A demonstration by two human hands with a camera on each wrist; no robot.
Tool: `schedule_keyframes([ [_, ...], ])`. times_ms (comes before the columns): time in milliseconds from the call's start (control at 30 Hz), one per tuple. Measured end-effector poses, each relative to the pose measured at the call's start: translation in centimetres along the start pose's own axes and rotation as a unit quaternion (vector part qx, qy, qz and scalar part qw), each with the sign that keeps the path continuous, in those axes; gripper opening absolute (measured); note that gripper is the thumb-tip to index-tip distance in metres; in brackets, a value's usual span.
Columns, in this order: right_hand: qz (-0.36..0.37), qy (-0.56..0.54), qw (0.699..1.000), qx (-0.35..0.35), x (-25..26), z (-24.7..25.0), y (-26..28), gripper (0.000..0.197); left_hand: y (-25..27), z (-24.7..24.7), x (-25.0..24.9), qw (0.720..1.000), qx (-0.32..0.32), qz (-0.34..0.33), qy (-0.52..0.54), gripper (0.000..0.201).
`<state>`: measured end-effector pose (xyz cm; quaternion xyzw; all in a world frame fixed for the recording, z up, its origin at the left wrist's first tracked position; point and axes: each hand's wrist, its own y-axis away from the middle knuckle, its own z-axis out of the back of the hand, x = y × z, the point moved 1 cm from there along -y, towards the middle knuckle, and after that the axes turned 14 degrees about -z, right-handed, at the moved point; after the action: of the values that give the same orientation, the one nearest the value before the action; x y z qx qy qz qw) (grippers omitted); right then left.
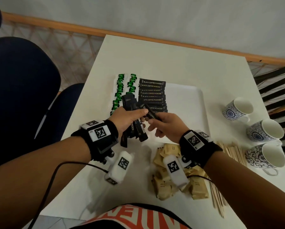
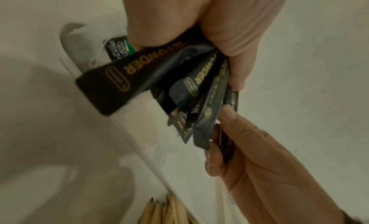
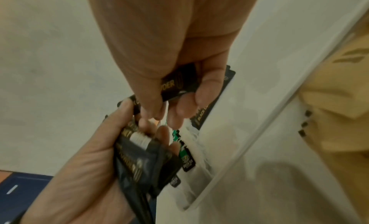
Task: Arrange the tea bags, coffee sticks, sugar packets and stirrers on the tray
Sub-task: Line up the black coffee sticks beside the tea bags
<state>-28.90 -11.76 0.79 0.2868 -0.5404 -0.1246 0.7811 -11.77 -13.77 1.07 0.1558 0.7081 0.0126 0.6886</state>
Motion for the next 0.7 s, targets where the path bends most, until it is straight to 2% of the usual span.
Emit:
schedule_keyframes([
  [100,0.014,0.012,1.000,0.000,-0.7,0.8,-0.4,0.021,0.0,0.3,0.1,0.999,-0.024,0.025,0.023,0.019],
  [200,0.053,0.094,0.994,-0.025,-1.8,1.4,-1.0,0.037,0.0,0.4,0.2,0.996,-0.057,0.046,0.048,0.028],
  [300,0.117,0.184,0.974,-0.054,-2.5,1.7,-1.5,0.050,0.1,-0.1,0.3,0.995,-0.054,0.062,0.056,0.030],
  [400,0.144,0.216,0.962,-0.081,-2.8,1.9,-1.6,0.057,0.4,-0.5,0.2,0.993,-0.048,0.072,0.078,0.024],
  [467,0.147,0.204,0.964,-0.083,-2.5,2.0,-1.1,0.052,0.6,-0.6,0.0,0.993,-0.060,0.073,0.076,0.020],
  [600,0.101,0.143,0.984,-0.042,-2.3,2.3,-0.9,0.020,1.4,-0.4,0.1,0.991,-0.089,0.087,0.054,0.026],
  [700,0.089,0.191,0.974,-0.087,-2.5,3.1,-2.0,0.017,2.2,0.0,0.3,0.987,-0.092,0.118,0.060,0.032],
])
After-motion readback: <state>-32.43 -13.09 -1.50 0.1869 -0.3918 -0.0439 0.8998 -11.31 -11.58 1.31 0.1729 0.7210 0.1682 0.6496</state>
